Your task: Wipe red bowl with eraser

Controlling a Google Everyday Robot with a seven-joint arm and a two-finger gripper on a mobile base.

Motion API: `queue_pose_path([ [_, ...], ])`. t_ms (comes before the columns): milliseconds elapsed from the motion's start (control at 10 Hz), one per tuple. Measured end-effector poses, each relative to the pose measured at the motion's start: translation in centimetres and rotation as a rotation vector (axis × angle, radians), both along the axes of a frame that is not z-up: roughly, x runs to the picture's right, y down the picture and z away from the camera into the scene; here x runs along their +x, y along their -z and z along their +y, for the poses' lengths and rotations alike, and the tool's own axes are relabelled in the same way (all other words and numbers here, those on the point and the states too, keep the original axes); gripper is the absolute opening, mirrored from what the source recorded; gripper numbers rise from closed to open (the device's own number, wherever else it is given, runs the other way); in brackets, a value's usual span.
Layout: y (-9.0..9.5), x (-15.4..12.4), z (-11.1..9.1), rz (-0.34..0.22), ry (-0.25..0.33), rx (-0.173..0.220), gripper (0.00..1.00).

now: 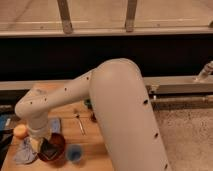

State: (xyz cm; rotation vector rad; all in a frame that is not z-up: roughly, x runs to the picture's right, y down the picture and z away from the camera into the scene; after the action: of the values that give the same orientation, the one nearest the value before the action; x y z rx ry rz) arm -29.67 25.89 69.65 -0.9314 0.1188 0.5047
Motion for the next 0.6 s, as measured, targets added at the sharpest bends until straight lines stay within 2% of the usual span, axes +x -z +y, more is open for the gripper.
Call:
queue_pose_path([
  [300,0.0,2.3,-0.2,0.056,-0.022,0.007,0.00],
  [600,-0.7,3.3,-1.2,0.107,-0.013,0.029,0.00],
])
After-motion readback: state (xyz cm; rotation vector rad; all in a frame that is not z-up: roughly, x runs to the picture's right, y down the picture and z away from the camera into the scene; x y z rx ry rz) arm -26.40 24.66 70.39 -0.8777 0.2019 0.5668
